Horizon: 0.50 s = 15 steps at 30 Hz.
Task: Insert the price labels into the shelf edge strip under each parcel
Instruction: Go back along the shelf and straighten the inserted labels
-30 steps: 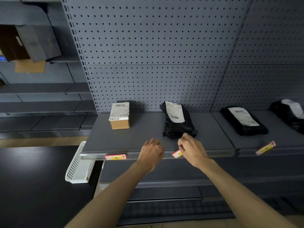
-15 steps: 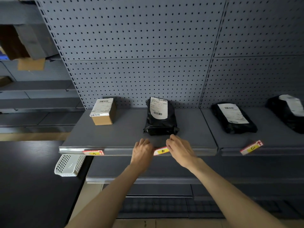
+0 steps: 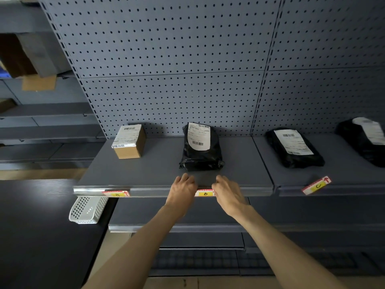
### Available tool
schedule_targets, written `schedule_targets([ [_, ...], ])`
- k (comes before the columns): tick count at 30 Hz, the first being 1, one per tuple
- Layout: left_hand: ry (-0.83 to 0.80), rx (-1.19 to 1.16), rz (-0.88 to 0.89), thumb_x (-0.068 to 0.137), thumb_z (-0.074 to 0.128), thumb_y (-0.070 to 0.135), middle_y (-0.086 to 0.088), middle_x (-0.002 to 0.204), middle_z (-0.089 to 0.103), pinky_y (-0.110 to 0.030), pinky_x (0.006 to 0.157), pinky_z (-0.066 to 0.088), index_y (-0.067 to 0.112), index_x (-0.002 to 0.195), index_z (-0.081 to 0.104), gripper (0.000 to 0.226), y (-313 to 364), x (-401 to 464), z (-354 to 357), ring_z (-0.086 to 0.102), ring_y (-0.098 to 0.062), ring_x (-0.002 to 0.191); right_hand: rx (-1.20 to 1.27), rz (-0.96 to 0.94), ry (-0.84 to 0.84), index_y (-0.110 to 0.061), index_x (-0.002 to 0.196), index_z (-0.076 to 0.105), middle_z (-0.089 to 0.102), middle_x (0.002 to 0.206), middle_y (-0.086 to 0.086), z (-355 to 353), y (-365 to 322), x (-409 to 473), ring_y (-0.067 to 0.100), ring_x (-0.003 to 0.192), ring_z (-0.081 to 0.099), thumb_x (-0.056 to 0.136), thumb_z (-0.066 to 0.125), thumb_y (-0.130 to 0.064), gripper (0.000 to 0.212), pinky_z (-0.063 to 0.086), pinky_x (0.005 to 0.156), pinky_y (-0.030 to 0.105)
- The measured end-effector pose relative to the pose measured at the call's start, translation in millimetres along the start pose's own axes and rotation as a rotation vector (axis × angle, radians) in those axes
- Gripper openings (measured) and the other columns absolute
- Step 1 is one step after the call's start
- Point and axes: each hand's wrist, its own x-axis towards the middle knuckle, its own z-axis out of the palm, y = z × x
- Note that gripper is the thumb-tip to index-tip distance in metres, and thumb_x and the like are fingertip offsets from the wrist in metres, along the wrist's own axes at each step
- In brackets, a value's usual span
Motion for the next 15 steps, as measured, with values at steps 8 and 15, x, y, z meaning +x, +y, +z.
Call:
schedule_targets([
  [8,0.113,-0.119,0.001,0.095,0.050,0.020,-0.002,0.100,0.062,-0.031,0.085,0.043,0.015,0.097,0.068,0.019,-5.9,11.4,-8.7,0.052,-0.021,0.100,0.031,0.070,0.049,-0.011,0.098,0.065,0.063,0.096,0.003,-20.0,21.7,-18.8,0.020,0.075,0.064,0.096,0.052,-0.015,0.013,0.054,0.064,0.031],
  [15,0.194,-0.254,0.059,0.090,0.055,0.025,-0.003,0.099,0.064,-0.036,0.086,0.045,0.016,0.089,0.069,0.017,53.9,49.9,-29.8,0.053,-0.024,0.101,-0.066,0.200,0.031,-0.014,0.094,0.062,0.059,0.104,0.001,-48.5,117.2,-59.4,0.022,0.078,0.064,0.097,0.048,-0.018,0.015,0.044,0.059,0.029],
])
